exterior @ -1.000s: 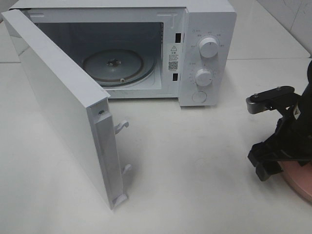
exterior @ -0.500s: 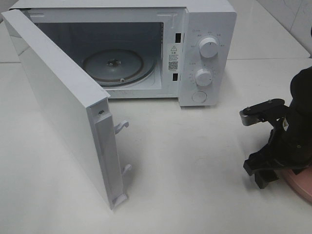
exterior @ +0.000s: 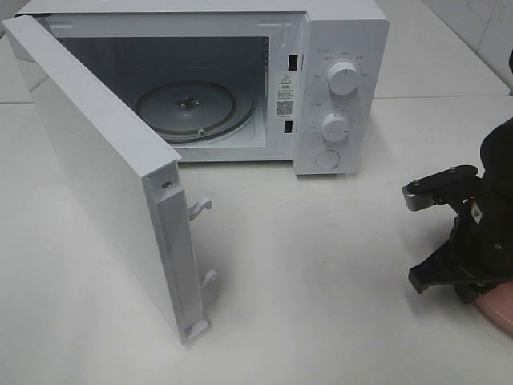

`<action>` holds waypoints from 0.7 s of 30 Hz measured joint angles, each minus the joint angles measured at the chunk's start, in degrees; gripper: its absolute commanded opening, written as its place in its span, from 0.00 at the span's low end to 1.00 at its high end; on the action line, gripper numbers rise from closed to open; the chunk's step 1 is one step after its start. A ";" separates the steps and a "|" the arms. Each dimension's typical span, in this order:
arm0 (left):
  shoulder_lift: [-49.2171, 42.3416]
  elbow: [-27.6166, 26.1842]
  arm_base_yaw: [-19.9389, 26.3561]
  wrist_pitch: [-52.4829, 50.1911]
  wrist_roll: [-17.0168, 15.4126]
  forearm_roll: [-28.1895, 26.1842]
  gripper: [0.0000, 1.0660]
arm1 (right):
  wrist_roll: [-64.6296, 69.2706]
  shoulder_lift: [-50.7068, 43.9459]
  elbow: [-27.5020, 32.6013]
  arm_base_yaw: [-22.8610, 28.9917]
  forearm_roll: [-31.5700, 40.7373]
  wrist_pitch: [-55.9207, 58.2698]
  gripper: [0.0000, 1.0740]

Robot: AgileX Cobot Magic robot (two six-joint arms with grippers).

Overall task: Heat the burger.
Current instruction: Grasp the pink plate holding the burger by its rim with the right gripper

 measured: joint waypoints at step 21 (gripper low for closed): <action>0.00 0.00 0.00 0.00 0.00 0.00 0.94 | 1.83 -1.95 0.40 0.00 -3.09 1.78 0.00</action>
